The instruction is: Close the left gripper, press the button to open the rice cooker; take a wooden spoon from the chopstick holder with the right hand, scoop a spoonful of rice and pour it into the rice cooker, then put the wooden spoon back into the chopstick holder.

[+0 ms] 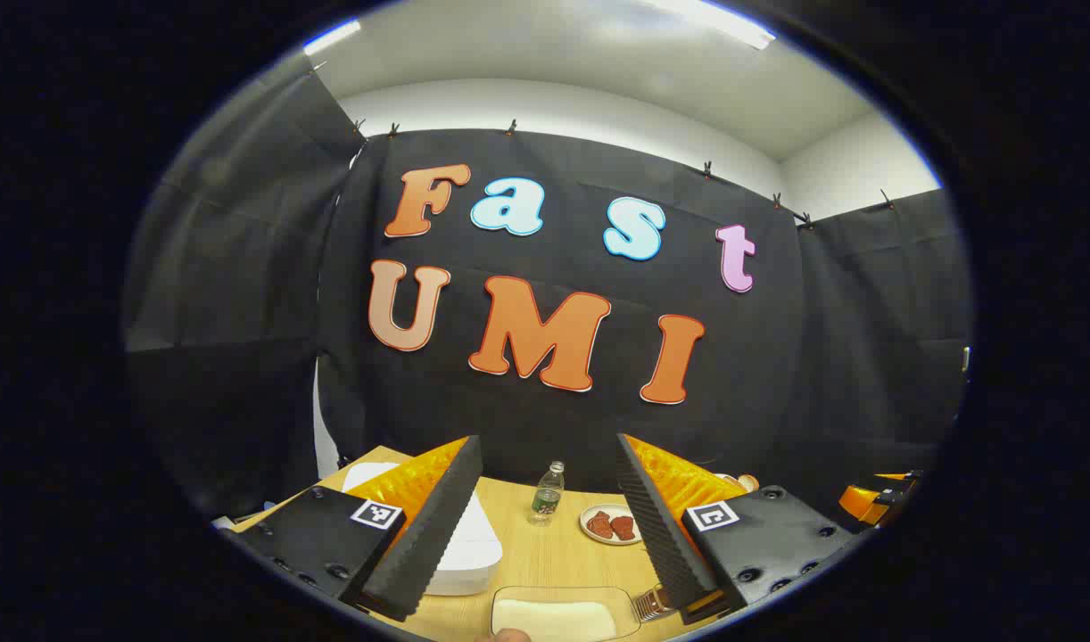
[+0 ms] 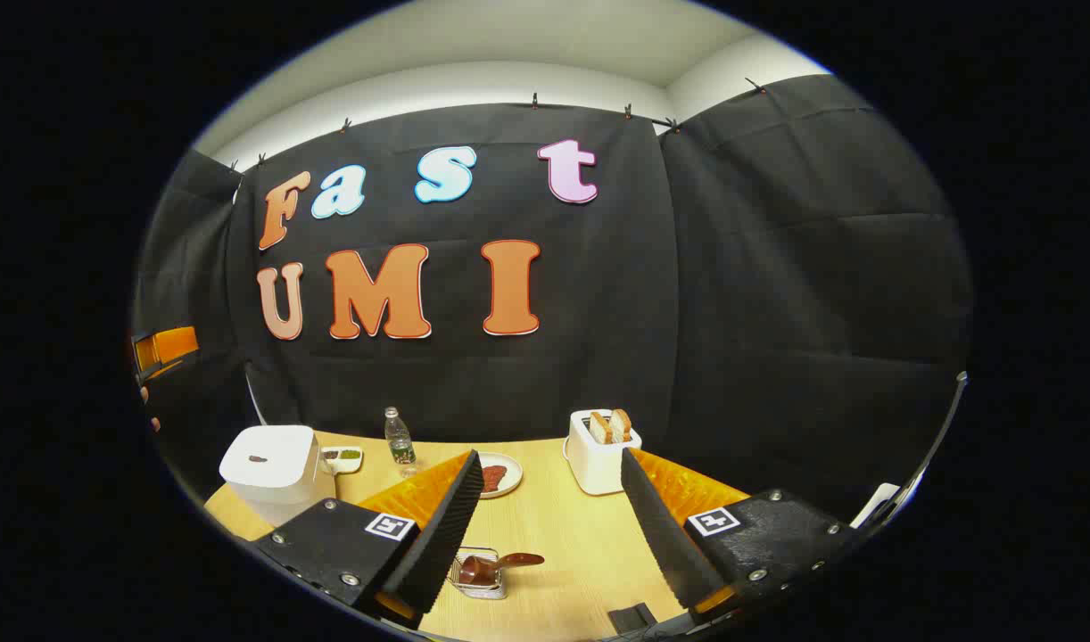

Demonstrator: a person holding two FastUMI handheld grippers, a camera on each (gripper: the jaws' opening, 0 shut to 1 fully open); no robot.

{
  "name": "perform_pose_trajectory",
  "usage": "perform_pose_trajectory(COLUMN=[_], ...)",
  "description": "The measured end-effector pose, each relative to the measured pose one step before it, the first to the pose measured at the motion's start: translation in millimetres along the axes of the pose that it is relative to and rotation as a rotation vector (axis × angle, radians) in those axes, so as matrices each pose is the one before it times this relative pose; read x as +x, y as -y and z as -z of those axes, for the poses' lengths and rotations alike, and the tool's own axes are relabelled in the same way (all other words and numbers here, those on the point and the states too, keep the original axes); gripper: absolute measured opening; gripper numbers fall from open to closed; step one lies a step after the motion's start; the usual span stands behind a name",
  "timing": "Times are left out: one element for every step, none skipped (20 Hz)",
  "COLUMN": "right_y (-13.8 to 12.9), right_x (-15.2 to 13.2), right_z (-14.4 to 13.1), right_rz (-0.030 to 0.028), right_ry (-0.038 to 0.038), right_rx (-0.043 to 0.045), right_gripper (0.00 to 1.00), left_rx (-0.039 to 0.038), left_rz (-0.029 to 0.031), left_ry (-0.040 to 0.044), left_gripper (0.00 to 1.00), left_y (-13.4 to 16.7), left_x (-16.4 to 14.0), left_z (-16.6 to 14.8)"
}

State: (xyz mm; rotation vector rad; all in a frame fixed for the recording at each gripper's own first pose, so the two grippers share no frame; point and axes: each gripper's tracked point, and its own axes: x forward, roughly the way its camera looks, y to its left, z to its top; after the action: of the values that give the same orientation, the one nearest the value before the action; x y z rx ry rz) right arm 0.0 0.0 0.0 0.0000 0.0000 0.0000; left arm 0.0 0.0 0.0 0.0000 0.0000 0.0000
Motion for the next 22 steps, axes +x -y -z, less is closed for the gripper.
perform_pose_trajectory(right_y=[1.42, 2.54, 1.85, 1.89, 0.47, -1.51, -0.52, -0.27, 1.08, 2.23, -0.09, -1.31, -3.18, -2.15, -2.58, -0.76, -1.44, -1.08, -1.28, -1.85, -1.02, -1.67], right_x=[0.95, 1.15, 0.36, 0.7, 0.77, -0.58, 0.58, 0.54, 0.45, 0.9, 0.15, -1.67, -0.71, -0.57, -0.37, -0.41, 0.17, 0.34, 0.84, -0.5, 0.66, 0.18], right_z=[1.67, 0.27, -0.19, -0.91, -1.98, -2.1, -0.9, -1.54, -2.35, -1.71, -2.21, -1.77, -1.18, -0.52, -0.91, -1.0, -1.22, 0.79, 0.02, -0.02, -0.61, -0.03], right_rz=[-0.0004, 0.00093, 0.00221, 0.00064, -0.00181, -0.00428, -0.00368, -0.00113, 0.00545, 0.00735, 0.00434, -0.00053, -0.00617, -0.00549, -0.00327, -0.00133, -0.0039, -0.00491, -0.00215, -0.00298, -0.00254, -0.00294], right_ry=[-0.00313, -0.00067, -0.00099, 0.003, 0.00257, 0.00032, -0.00173, 0.00056, 0.00355, 0.004, 0.00164, -0.00185, -0.00079, 0.00095, 0.00068, 0.00244, 0.00083, -0.00014, -0.00256, -0.0012, 0.00028, -0.0001], right_rx=[-0.00471, -0.00401, -0.00155, 0.00007, 0.00076, 0.00071, -0.00049, -0.00339, -0.00675, -0.00737, -0.00451, -0.0006, 0.00064, -0.00018, -0.00159, -0.00244, -0.00273, -0.00274, -0.00254, -0.00162, -0.00007, 0.00097], right_gripper=[0.95, 0.95, 0.95, 0.95, 0.95, 0.95, 0.95, 0.95, 0.95, 0.95, 0.95, 0.95, 0.95, 0.95, 0.95, 0.96, 0.95, 0.95, 0.95, 0.95, 0.95, 0.95], left_rx=[0.00586, 0.00528, 0.00403, 0.00161, -0.00236, -0.00402, -0.00101, 0.00395, 0.00771, 0.0096, 0.01025, 0.00783, 0.00308, -0.00226, -0.0045, -0.0023, 0.00122, 0.00383, 0.00313, 0.00265, 0.00278, 0.00239], left_rz=[-0.00415, -0.00093, -0.0047, -0.00625, -0.00489, 0.00029, 0.00067, -0.00138, -0.00224, 0.00037, 0.00125, -0.00205, 0.00035, -0.00137, -0.00252, 0.00063, -0.00353, -0.00583, -0.00577, -0.0015, -0.00113, -0.00266], left_ry=[0.0009, -0.00056, -0.00234, 0.00068, 0.00352, 0.00474, 0.00503, 0.00754, 0.00828, 0.00505, -0.0007, -0.00198, -0.0021, -0.00008, 0.00286, -0.00066, 0.00005, 0.0042, 0.00688, 0.00491, 0.002, -0.0009], left_gripper=[1.0, 1.0, 1.0, 1.0, 1.0, 1.0, 1.0, 1.0, 1.0, 1.0, 1.0, 1.0, 0.99, 0.99, 0.99, 0.99, 1.0, 1.0, 1.0, 1.0, 1.0, 1.0], left_y=[-0.17, 0.09, -0.35, -1.68, -0.93, 0.05, 1.03, -0.88, -1.62, -0.07, 0.24, -0.73, -0.14, -0.3, -2.32, -0.82, -1.81, -3.09, -2.72, -1.71, 0.82, -2.46], left_x=[-0.11, 1.46, -0.63, 0.81, 0.72, 0.41, 0.47, 0.67, 0.78, 0.93, -0.12, -0.63, -1.92, -1.35, -0.38, -1.45, 0.0, -1.05, -0.74, -1.1, 0.16, -0.75], left_z=[0.78, 0.28, 0.5, -0.61, -3.4, -3.71, -2.47, -4.3, -2.9, -1.39, 0.11, 1.5, 1.11, 0.14, -2.45, 0.04, 0.72, -2.52, -2.26, -2.43, -0.01, 0.59])
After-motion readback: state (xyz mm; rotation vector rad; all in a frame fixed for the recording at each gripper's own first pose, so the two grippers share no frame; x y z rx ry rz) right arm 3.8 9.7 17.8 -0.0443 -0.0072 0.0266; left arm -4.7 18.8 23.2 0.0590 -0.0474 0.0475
